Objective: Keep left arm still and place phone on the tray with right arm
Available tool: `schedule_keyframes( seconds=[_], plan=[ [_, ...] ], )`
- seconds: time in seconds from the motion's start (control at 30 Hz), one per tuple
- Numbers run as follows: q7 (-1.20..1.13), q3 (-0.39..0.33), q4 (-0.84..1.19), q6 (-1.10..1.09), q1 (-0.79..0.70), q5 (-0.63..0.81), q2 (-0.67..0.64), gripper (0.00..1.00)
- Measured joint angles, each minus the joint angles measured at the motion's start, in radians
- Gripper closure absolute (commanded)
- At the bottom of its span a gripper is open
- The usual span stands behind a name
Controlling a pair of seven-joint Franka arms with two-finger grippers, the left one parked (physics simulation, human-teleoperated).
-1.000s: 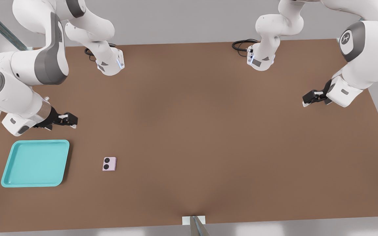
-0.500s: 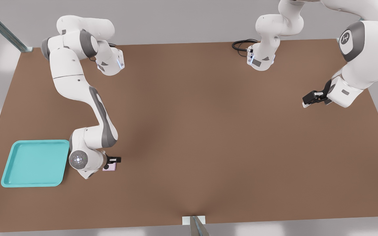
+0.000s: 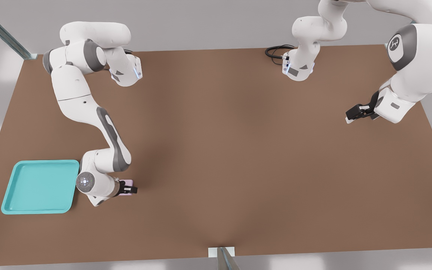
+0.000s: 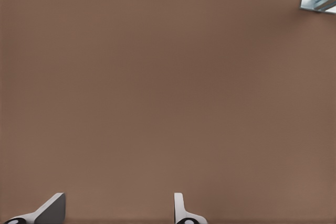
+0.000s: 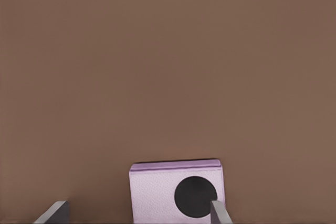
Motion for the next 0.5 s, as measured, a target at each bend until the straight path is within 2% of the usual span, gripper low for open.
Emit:
schedule_keyframes(
  seconds=[0.2,0.5],
  plan=[
    [-0.024,0.011,-0.066,0.010,-0.001,-0.007,-0.013,0.00],
    [-0.049,0.002,-0.061,0.028,-0.017,-0.020,-0.005,0.00]
  ],
)
